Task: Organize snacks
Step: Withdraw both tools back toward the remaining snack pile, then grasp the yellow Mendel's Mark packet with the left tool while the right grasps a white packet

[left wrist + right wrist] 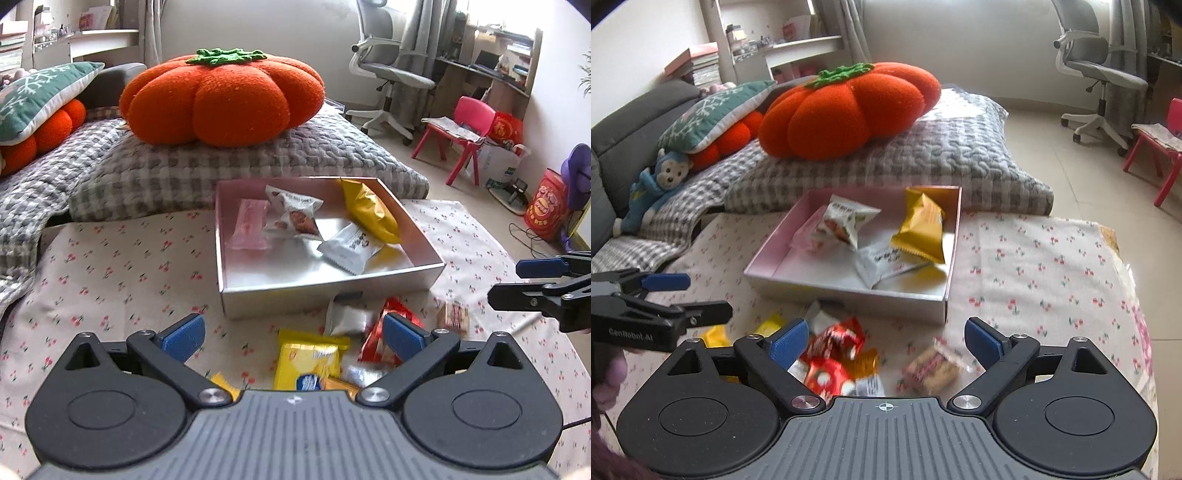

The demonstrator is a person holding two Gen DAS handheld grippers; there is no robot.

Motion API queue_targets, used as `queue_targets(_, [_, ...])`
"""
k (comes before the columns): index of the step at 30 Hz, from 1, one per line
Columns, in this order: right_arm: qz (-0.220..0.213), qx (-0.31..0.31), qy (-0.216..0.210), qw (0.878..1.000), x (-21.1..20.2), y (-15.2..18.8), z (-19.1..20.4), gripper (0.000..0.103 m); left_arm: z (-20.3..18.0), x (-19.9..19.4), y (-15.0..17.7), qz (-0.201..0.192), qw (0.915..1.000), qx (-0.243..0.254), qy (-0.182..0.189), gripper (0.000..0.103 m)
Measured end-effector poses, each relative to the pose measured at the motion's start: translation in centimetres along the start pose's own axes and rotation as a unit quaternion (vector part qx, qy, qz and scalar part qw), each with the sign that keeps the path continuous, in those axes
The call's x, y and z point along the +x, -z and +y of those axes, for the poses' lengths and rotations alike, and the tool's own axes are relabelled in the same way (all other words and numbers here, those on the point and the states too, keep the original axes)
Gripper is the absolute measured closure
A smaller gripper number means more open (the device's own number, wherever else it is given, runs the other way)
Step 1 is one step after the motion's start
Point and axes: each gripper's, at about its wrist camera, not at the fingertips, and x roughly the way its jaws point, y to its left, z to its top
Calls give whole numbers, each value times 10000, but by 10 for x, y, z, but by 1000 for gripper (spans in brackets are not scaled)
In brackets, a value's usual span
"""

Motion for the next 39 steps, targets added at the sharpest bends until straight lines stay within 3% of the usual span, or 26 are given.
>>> queue_targets(7, [-20, -66, -46, 10000, -13, 26, 5, 9, 13, -16, 23, -88, 9999, -32, -77, 1])
queue_targets(12, [-275, -57, -29, 9996, -19, 53, 8, 5, 23, -21, 43, -125, 9999, -22, -82, 1])
queue_targets(18, [-349, -664, 27, 9972, -20, 81, 19, 5, 31, -26, 66, -196, 9998, 60, 25, 1])
queue_targets(25, [-427, -726, 124, 9964, -22, 103, 15, 5, 41, -24, 89, -202, 9997, 80, 78, 1])
queue_targets(30, [-227, -780, 330, 9961, -11, 115, 11, 5, 47, -18, 92, -19, 10000, -2, 46, 1])
queue_targets(39, [176, -757, 314, 9965, 4, 128, 9, 5, 49, -8, 100, 180, 9998, 62, 22, 6])
